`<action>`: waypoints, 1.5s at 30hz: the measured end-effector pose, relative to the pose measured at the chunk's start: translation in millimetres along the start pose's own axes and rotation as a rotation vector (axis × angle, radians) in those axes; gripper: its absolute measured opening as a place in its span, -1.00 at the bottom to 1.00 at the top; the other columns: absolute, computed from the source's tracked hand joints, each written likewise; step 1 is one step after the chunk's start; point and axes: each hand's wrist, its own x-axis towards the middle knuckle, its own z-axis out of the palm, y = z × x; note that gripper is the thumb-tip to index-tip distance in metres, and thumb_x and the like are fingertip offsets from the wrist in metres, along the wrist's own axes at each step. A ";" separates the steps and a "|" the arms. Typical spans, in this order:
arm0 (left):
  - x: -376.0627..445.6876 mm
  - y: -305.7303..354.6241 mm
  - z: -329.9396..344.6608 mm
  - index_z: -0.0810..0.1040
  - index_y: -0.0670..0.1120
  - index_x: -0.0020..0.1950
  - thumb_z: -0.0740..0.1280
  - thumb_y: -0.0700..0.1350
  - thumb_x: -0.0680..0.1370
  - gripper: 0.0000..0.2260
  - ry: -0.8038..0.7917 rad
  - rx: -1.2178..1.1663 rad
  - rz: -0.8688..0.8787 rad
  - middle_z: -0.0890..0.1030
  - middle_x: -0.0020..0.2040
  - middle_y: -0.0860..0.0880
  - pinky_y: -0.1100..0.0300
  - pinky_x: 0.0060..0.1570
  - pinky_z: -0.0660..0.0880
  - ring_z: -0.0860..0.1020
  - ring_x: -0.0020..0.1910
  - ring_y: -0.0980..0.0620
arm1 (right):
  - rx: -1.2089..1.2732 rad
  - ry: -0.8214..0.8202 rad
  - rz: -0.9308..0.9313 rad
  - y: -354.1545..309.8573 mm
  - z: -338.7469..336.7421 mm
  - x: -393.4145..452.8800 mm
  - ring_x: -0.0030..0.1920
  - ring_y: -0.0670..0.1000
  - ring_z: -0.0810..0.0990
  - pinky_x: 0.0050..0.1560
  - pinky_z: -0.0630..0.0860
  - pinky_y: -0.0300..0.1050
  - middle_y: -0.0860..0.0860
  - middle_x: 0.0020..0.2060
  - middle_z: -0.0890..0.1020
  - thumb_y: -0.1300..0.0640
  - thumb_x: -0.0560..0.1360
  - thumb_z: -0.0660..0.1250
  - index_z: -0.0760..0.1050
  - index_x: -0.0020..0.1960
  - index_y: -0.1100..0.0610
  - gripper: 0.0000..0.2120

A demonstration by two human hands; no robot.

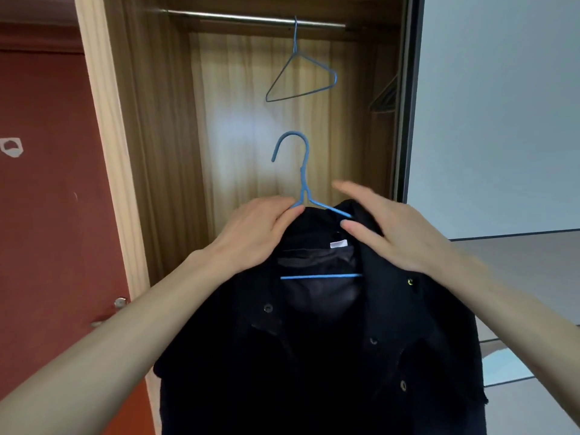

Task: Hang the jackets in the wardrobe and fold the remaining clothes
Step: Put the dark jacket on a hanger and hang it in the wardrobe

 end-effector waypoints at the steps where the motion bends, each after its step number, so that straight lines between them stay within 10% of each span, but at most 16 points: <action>1: 2.2 4.1 1.2 0.45 -0.07 -0.13 0.11 0.09 0.74 -0.65 -0.004 0.037 0.005 0.46 -0.24 0.06 -0.01 -0.18 0.43 0.41 -0.22 0.03 | -0.035 -0.013 -0.027 0.8 3.9 -0.1 0.05 -0.04 0.63 0.08 0.56 -0.11 -0.25 0.16 0.63 -0.26 0.69 0.06 0.36 0.47 -0.08 -0.55; 4: 7.9 10.3 4.0 0.57 -0.03 -0.05 0.12 0.08 0.73 -0.67 0.056 0.168 0.078 0.43 -0.05 0.10 0.07 -0.09 0.40 0.37 -0.04 0.06 | 0.201 -0.036 0.062 8.1 12.5 -2.4 -0.35 0.01 0.45 -0.25 0.46 0.02 0.01 -0.36 0.52 -0.19 0.71 0.08 0.53 -0.03 0.11 -0.56; 12: 7.5 7.3 14.9 0.56 -0.12 -0.14 0.08 0.15 0.71 -0.54 0.036 0.094 0.051 0.42 -0.18 0.03 -0.03 -0.11 0.46 0.39 -0.13 0.01 | 0.398 -0.186 0.391 15.6 7.9 -11.4 -0.36 0.00 0.18 -0.27 0.16 -0.06 0.01 -0.41 0.18 -0.30 0.63 0.06 0.12 -0.33 0.17 -0.39; 15: 4.5 8.5 14.3 0.56 -0.12 -0.12 0.10 0.12 0.72 -0.57 0.032 0.091 0.048 0.43 -0.21 0.02 -0.01 -0.16 0.46 0.43 -0.19 0.00 | 0.229 -0.141 0.246 22.5 11.7 -17.9 -0.29 -0.11 0.43 -0.16 0.39 -0.13 -0.13 -0.29 0.43 -0.26 0.69 0.00 0.43 -0.22 0.10 -0.46; 18: 2.7 5.5 11.4 0.53 -0.10 -0.16 0.16 0.06 0.72 -0.64 0.080 0.081 0.055 0.40 -0.24 0.04 0.03 -0.24 0.41 0.41 -0.24 0.03 | 0.067 0.016 0.047 28.7 25.2 -32.7 0.16 -0.16 0.54 0.17 0.47 -0.20 -0.17 0.16 0.55 -0.06 0.75 -0.01 0.47 0.39 -0.03 -0.64; 23: 2.4 -1.4 4.3 0.57 -0.13 -0.14 0.19 0.04 0.72 -0.64 0.125 0.083 0.067 0.42 -0.22 0.03 0.07 -0.25 0.41 0.41 -0.25 0.03 | 0.048 0.019 0.201 31.6 41.4 -51.8 -0.26 -0.05 0.57 -0.19 0.49 -0.02 -0.07 -0.29 0.60 -0.43 0.61 -0.19 0.38 0.19 -0.11 -0.45; 26: 0.6 -2.2 8.8 0.55 -0.14 -0.17 0.20 0.05 0.72 -0.62 0.093 0.070 0.067 0.41 -0.20 0.03 0.07 -0.25 0.40 0.41 -0.24 0.00 | 0.037 -0.003 0.127 27.2 43.9 -49.8 -0.31 -0.13 0.53 -0.21 0.47 -0.25 -0.18 -0.29 0.56 -0.36 0.64 -0.03 0.19 0.50 -0.20 -0.50; 33: 3.9 -17.5 15.4 0.55 0.05 -0.14 0.17 0.21 0.69 -0.65 0.088 0.095 -0.042 0.51 -0.12 0.09 0.08 -0.23 0.43 0.48 -0.22 0.05 | 0.206 0.047 0.087 24.1 46.4 -31.8 -0.28 -0.04 0.59 -0.19 0.55 0.02 -0.10 -0.26 0.61 -0.18 0.69 0.17 0.42 0.22 -0.12 -0.80; 39: 32.1 -25.7 3.2 0.66 0.10 -0.03 0.16 0.46 0.55 -0.50 0.192 0.144 -0.317 0.62 -0.25 0.10 0.05 -0.15 0.46 0.57 -0.18 -0.02 | 0.281 0.165 0.089 26.1 18.8 3.8 -0.16 -0.06 0.63 -0.09 0.53 -0.16 -0.12 -0.16 0.66 -0.01 0.68 0.28 0.55 0.15 -0.02 -0.88; 45: 82.3 -17.2 -25.0 0.52 0.03 0.23 0.13 0.28 0.67 -0.61 0.291 0.167 -0.263 0.63 -0.02 0.05 0.06 -0.13 0.35 0.56 -0.06 -0.05 | 0.222 0.260 0.076 40.4 -24.2 63.1 -0.18 0.03 0.62 -0.07 0.55 0.01 -0.07 -0.19 0.67 -0.03 0.66 0.31 0.56 0.09 -0.01 -0.88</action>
